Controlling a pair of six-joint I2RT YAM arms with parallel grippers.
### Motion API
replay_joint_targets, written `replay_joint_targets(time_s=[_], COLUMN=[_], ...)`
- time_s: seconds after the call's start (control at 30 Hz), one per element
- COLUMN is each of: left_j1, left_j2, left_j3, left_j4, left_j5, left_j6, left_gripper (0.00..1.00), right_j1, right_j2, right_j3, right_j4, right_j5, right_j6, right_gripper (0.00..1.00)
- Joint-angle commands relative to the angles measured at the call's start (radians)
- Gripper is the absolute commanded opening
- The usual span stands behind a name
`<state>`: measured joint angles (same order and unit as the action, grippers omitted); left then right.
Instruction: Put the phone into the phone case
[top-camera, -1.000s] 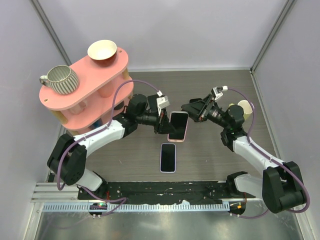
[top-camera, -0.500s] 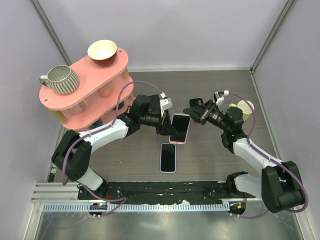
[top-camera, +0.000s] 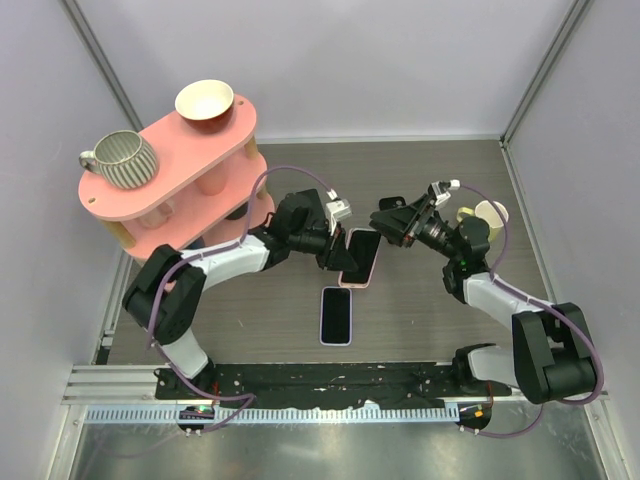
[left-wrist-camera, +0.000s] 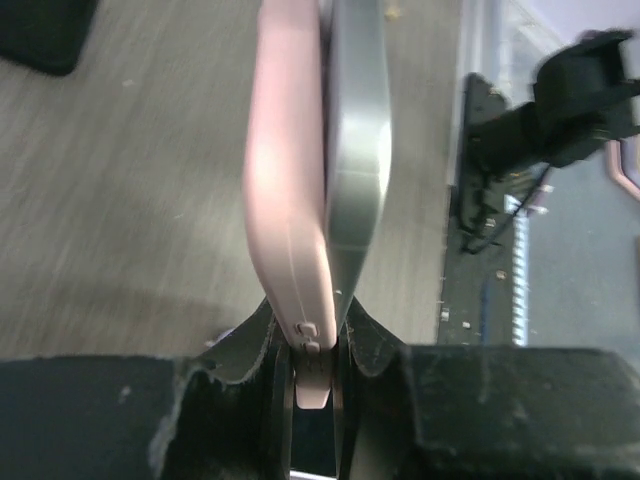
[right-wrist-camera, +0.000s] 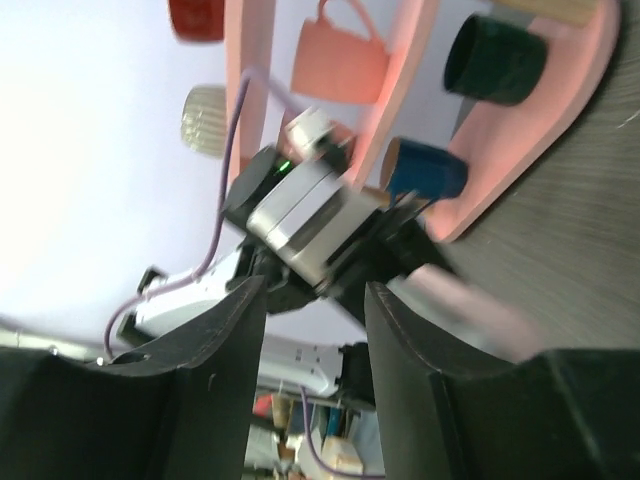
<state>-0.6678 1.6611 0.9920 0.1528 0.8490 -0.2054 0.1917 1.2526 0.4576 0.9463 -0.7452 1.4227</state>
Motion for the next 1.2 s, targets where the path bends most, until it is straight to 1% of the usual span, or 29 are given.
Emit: replay_joint_targets(time_s=[0.0, 0.1, 0.2, 0.23, 0.3, 0.37, 0.4, 0.43, 0.47, 0.5, 0.53, 0.57, 0.6, 0.67, 0.77, 0.83, 0.9, 1.03, 1.1, 1.17], left_j1=[0.013, 0.013, 0.013, 0.013, 0.011, 0.010, 0.010, 0.010, 0.010, 0.010, 0.010, 0.008, 0.008, 0.002, -0.006, -0.010, -0.024, -0.052, -0.064, -0.065], left_j2=[0.043, 0.080, 0.103, 0.106, 0.106, 0.097, 0.091, 0.085, 0.081, 0.083, 0.085, 0.088, 0.095, 0.103, 0.111, 0.114, 0.115, 0.129, 0.138, 0.149], left_j3=[0.062, 0.071, 0.042, 0.033, 0.008, -0.019, -0.053, -0.068, -0.084, -0.096, -0.099, -0.101, -0.105, -0.108, -0.122, -0.139, -0.154, -0.171, -0.176, -0.176], left_j4=[0.063, 0.105, 0.206, 0.253, 0.281, 0.358, 0.390, 0.451, 0.482, 0.502, 0.519, 0.530, 0.540, 0.568, 0.605, 0.637, 0.649, 0.662, 0.663, 0.671], left_j5=[-0.113, -0.134, -0.128, -0.128, -0.154, -0.178, -0.195, -0.211, -0.246, -0.254, -0.260, -0.268, -0.275, -0.287, -0.315, -0.326, -0.338, -0.392, -0.409, -0.424], left_j6=[-0.011, -0.025, -0.029, -0.023, 0.021, 0.052, 0.079, 0.087, 0.093, 0.103, 0.125, 0.135, 0.144, 0.184, 0.201, 0.201, 0.250, 0.294, 0.299, 0.296], left_gripper=[0.00, 0.00, 0.00, 0.00, 0.00, 0.00, 0.00, 0.00, 0.00, 0.00, 0.00, 0.00, 0.00, 0.00, 0.01, 0.04, 0.04, 0.05, 0.08, 0.09], right_j1=[0.009, 0.009, -0.006, -0.029, -0.044, -0.055, -0.057, -0.054, -0.051, -0.051, -0.044, -0.044, -0.043, -0.041, -0.011, 0.037, 0.077, 0.123, 0.141, 0.152], right_j2=[-0.001, 0.039, 0.074, 0.077, 0.082, 0.058, 0.010, -0.016, -0.045, -0.088, -0.096, -0.099, -0.099, -0.068, -0.019, 0.004, 0.037, 0.054, 0.056, 0.056], right_j3=[-0.025, -0.034, -0.042, -0.049, -0.037, 0.016, 0.045, 0.080, 0.167, 0.211, 0.248, 0.289, 0.303, 0.343, 0.358, 0.359, 0.365, 0.385, 0.412, 0.417], right_j4=[0.161, 0.151, 0.129, 0.149, 0.172, 0.117, -0.041, -0.181, -0.333, -0.604, -0.688, -0.731, -0.774, -0.808, -0.827, -0.814, -0.814, -0.840, -0.889, -0.911], right_j5=[-0.128, -0.143, -0.122, -0.112, -0.103, -0.089, -0.059, -0.031, 0.009, 0.071, 0.164, 0.191, 0.202, 0.216, 0.230, 0.242, 0.273, 0.340, 0.380, 0.395], right_j6=[0.021, -0.010, -0.067, -0.058, -0.036, -0.057, -0.106, -0.289, -0.394, -0.488, -0.577, -0.663, -0.689, -0.735, -0.751, -0.768, -0.780, -0.800, -0.821, -0.840], right_gripper=[0.51, 0.51, 0.54, 0.55, 0.55, 0.55, 0.55, 0.53, 0.51, 0.48, 0.44, 0.42, 0.41, 0.41, 0.38, 0.37, 0.37, 0.37, 0.37, 0.37])
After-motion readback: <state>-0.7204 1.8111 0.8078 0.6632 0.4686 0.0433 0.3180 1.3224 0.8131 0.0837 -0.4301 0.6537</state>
